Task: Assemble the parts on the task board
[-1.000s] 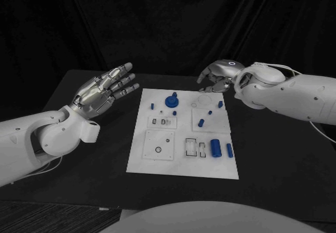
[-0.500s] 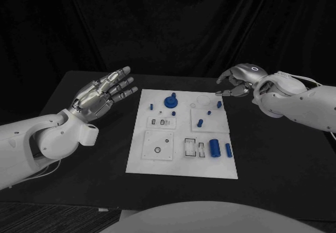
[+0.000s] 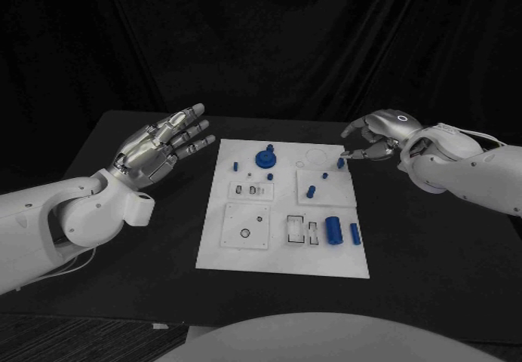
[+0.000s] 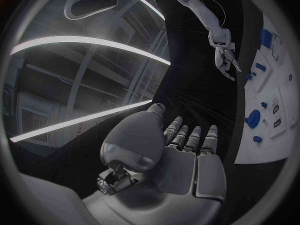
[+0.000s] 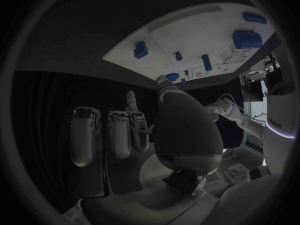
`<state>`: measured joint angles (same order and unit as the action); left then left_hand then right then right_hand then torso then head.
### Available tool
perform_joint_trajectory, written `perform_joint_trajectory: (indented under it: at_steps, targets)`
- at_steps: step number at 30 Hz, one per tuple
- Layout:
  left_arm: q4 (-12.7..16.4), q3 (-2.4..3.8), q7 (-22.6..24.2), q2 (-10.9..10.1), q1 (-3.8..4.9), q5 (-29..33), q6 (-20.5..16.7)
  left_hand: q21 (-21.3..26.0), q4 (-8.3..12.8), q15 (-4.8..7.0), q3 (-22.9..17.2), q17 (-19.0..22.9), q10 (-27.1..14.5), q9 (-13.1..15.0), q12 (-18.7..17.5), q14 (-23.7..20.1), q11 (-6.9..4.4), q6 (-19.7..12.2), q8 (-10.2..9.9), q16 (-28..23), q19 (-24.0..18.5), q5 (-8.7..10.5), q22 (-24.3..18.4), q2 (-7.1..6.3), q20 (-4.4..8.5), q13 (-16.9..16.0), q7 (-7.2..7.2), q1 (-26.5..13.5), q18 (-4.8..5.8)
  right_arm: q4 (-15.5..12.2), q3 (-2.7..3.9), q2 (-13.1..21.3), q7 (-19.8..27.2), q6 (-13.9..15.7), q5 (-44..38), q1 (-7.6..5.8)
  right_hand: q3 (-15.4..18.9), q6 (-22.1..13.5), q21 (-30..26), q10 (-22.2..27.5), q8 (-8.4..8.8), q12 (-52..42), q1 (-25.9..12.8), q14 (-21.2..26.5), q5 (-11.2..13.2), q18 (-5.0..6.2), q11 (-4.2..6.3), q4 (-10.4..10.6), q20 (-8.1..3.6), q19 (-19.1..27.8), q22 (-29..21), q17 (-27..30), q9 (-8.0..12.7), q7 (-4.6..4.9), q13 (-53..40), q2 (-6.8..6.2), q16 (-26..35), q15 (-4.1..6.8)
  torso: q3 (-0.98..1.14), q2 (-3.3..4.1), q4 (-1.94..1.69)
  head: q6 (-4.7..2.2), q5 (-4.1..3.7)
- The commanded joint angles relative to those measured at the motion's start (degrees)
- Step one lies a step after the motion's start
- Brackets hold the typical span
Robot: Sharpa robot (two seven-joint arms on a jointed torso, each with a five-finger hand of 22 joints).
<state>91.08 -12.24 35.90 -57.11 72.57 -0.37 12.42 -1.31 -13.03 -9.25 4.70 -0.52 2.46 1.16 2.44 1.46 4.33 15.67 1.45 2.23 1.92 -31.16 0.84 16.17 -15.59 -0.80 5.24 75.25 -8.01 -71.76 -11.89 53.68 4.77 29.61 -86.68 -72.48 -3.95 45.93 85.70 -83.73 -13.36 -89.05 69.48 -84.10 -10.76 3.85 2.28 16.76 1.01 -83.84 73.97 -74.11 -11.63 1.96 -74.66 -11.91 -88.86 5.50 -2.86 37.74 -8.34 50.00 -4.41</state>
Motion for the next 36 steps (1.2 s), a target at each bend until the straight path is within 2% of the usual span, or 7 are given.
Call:
perform_joint_trajectory:
  at_steps: [1,6,13,18,19,27,36]
  targets:
    - [0.02,0.05,0.81,-0.04,-0.09,-0.01,0.75,-0.76,0.37,-0.84,-2.36,-0.49,0.03,0.96,1.12,0.1,0.4,0.3,0.84,1.16,0.53,-0.98,0.31,-0.06,-0.49,-0.44,0.26,0.69,-2.07,0.24,0.02,0.15,1.12,-0.41,-0.07,0.61,0.44,-0.79,1.79,-6.27,0.27,-0.95,-2.12,-5.9,1.18,-3.04,0.72,0.29,-0.5,-4.64,14.77,-15.89,-0.58,-0.35,-15.34,0.16,-1.14,0.59,-0.1,0.01,0.01,0.0,0.02]
    - [-0.09,0.05,0.89,-0.05,-0.11,-0.01,0.78,-0.76,0.36,-0.85,-2.36,-0.49,0.02,0.96,1.12,0.1,0.41,0.31,0.85,1.17,0.53,-0.97,0.31,-0.07,-0.5,-0.44,0.28,0.68,-2.07,0.67,0.02,-0.08,0.95,-1.85,-0.07,1.39,0.18,-0.95,1.7,-6.27,0.35,-0.95,-1.74,-5.9,1.16,-3.01,0.77,0.22,-0.57,-4.58,14.73,-15.89,-0.52,-0.35,-15.34,0.39,-1.14,0.66,0.0,-0.06,-0.13,0.0,-0.04]
    - [-0.16,0.05,0.9,-0.05,-0.13,-0.01,0.87,-0.76,0.36,-0.85,-2.36,-0.49,0.02,0.96,1.12,0.1,0.41,0.31,0.85,1.17,0.53,-0.97,0.31,-0.07,-0.5,-0.44,0.28,0.68,-2.07,1.09,0.02,-0.45,0.51,-2.7,-0.07,2.03,-0.8,-0.66,1.44,-6.27,0.18,-0.95,0.85,-5.9,-1.04,-2.94,0.71,0.13,-0.66,-4.43,14.65,-15.89,-0.49,-0.21,-15.34,1.18,-1.14,0.69,-0.12,-0.12,-0.13,0.0,-0.13]
    - [-0.3,0.05,0.89,0.0,-0.15,-0.01,0.93,-0.76,0.36,-0.85,-2.36,-0.49,0.02,0.96,1.12,0.1,0.41,0.31,0.85,1.17,0.53,-0.97,0.31,-0.07,-0.5,-0.44,0.28,0.68,-2.07,1.43,0.02,-0.75,0.33,-3.05,-0.07,2.23,-1.28,-0.35,1.31,-6.27,0.02,-0.95,2.2,-5.9,-3.69,-2.91,0.65,0.11,-0.64,-4.36,14.63,-15.89,-0.47,-0.13,-15.34,1.77,-1.14,0.65,-0.1,-0.08,-0.06,0.0,-0.14]
    - [-0.32,0.05,0.88,0.02,-0.15,-0.01,0.95,-0.76,0.36,-0.85,-2.36,-0.49,0.02,0.96,1.12,0.1,0.41,0.31,0.85,1.17,0.53,-0.97,0.31,-0.07,-0.5,-0.44,0.28,0.68,-2.07,1.55,0.02,-0.84,0.24,-3.19,-0.07,2.29,-1.6,-0.22,1.28,-6.27,-0.05,-0.95,2.87,-5.9,-5.62,-2.9,0.64,0.06,-0.63,-4.35,14.63,-15.89,-0.47,-0.12,-15.34,2.12,-1.14,0.66,-0.09,-0.06,-0.06,0.0,-0.12]
    - [-0.38,0.05,0.78,0.03,-0.18,-0.01,1.07,-0.76,0.36,-0.85,-2.36,-0.49,0.02,0.96,1.12,0.1,0.41,0.31,0.85,1.17,0.53,-0.97,0.31,-0.07,-0.5,-0.44,0.28,0.68,-2.07,2.6,0.02,-1.62,-0.4,-4.39,-0.07,2.59,-2.83,0.12,0.92,-6.27,-0.11,-0.95,5.56,-5.9,-13.36,-2.81,0.53,-0.16,-0.58,-4.18,14.55,-15.89,-0.3,0.01,-15.34,3.07,-1.14,0.6,-0.01,0.0,0.0,0.0,0.02]
    - [-0.39,0.05,0.69,-0.06,-0.2,-0.01,1.09,-0.76,0.36,-0.85,-2.36,-0.49,0.02,0.96,1.12,0.1,0.41,0.31,0.85,1.17,0.53,-0.97,0.31,-0.07,-0.5,-0.44,0.28,0.68,-2.07,3.54,0.02,-2.31,-1.14,-5.37,-0.07,3.0,-2.97,0.41,0.76,-6.27,-0.25,-0.95,6.1,-5.9,-13.72,-2.77,0.45,-0.26,-0.56,-4.1,14.5,-15.89,-0.34,0.15,-15.34,3.07,-1.14,0.57,-0.05,0.02,-0.08,0.0,0.08]
